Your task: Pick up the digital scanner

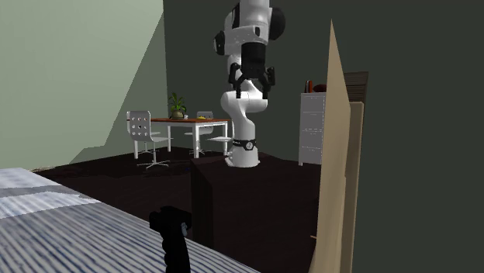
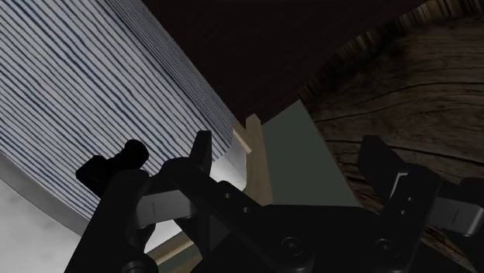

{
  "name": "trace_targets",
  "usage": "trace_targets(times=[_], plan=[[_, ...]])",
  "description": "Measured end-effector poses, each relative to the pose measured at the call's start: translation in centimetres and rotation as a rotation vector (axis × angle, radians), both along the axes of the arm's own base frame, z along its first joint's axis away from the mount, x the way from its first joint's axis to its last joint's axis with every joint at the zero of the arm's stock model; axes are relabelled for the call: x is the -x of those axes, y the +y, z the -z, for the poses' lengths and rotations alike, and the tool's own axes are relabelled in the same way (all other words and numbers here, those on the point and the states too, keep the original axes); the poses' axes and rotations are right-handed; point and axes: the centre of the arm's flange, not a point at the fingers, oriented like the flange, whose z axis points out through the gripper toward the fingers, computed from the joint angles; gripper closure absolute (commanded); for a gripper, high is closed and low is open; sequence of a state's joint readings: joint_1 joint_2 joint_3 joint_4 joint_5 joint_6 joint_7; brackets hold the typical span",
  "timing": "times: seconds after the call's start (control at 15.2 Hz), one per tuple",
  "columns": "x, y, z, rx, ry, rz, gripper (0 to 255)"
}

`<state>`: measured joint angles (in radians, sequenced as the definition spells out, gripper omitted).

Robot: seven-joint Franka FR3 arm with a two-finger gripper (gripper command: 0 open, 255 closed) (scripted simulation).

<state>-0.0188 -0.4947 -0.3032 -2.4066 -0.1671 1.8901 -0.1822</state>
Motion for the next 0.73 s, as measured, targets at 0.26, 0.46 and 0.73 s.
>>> trace_targets(times=[0.26, 0.46, 0.73], plan=[[-1.9, -3.4, 3.0, -0.005, -0.002, -0.041, 0], [-4.0, -6.4, 4.8, -0.008, -0.004, -0.072, 0], [-6.4, -10.1, 8.0, -0.011, -0.005, -0.113, 0]])
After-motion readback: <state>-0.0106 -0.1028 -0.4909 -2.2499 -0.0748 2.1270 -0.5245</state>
